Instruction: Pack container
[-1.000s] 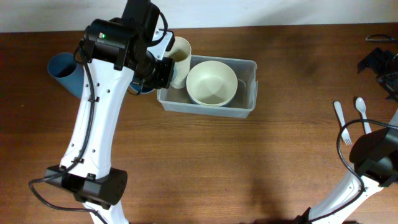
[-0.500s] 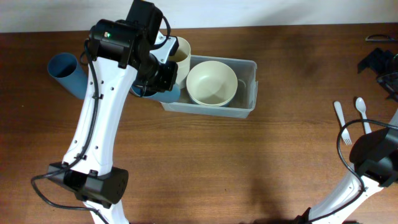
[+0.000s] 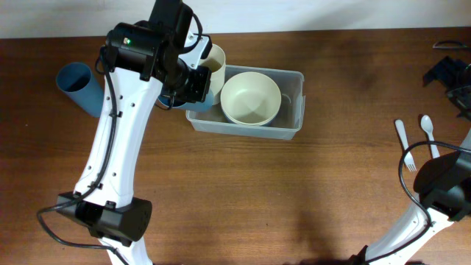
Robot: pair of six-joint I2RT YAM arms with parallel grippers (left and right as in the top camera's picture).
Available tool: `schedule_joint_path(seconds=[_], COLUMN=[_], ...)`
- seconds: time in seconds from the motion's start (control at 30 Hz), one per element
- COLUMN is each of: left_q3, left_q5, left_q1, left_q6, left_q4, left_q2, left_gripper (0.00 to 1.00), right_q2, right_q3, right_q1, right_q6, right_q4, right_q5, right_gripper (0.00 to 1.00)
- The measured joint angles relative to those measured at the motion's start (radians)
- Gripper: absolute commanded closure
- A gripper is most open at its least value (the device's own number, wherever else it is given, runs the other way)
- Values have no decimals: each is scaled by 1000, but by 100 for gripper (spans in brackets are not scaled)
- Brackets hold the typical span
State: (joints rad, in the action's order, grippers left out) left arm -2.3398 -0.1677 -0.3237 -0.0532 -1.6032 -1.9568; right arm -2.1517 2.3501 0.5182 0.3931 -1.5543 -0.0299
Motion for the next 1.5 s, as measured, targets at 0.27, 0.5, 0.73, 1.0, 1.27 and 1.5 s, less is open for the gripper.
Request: schedule_joint_path(seconds=[0.27, 0.5, 0.73, 1.0, 1.27, 1.5], left_q3=[0, 0, 1, 1, 1, 2], left_q5=[0, 0, 4, 22, 23, 21], left_q1=[0, 0, 0, 0, 0, -5], left_q6=[0, 0, 0, 0, 0, 0], left_q4=[7, 14, 33, 67, 37, 32], left_q2=[-20, -71, -104, -114, -150, -188], left_gripper=[99, 98, 99, 98, 98, 98], right_q2=[0, 0, 0, 0, 0, 0], right_q3=[0, 0, 0, 0, 0, 0], right_q1=[0, 0, 0, 0, 0, 0], right_q6=[0, -1, 0, 0, 0, 0], right_q4=[0, 0, 0, 0, 0, 0], right_q5=[0, 0, 0, 0, 0, 0], right_gripper=[1, 1, 1, 1, 1, 1])
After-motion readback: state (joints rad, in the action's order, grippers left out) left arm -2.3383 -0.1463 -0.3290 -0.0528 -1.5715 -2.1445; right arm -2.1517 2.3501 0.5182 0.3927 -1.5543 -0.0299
